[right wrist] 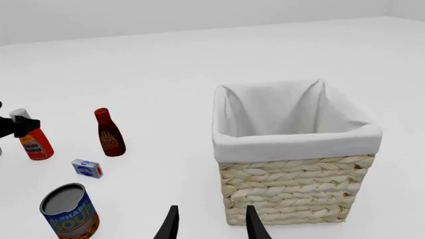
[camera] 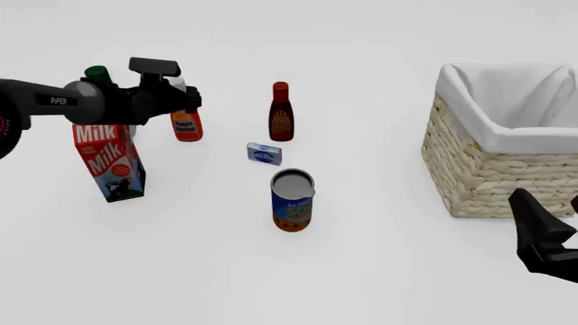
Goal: Pick the ketchup and place it in the basket.
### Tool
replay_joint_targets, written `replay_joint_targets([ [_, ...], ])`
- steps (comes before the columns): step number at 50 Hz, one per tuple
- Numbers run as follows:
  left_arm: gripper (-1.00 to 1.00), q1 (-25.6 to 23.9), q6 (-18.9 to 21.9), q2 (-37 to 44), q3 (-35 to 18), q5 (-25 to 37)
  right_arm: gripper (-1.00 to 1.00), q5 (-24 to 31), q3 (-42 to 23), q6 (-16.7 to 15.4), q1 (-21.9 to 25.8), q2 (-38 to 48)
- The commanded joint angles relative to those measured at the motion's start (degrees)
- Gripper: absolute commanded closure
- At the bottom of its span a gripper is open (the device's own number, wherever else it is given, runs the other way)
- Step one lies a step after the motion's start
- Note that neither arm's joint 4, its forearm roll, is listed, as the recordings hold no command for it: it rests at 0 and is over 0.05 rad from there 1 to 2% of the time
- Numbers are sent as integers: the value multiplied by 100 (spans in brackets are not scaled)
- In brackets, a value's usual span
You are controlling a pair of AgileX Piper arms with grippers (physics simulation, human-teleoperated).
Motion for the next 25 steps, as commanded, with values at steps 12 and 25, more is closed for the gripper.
replay_joint_targets([
  [12, 100, 65, 51, 271, -188, -20, -100, -34, 0, 25, -6, 32],
  [25, 100, 24, 29, -121, 93, -20, -100, 23, 0, 13, -13, -62],
])
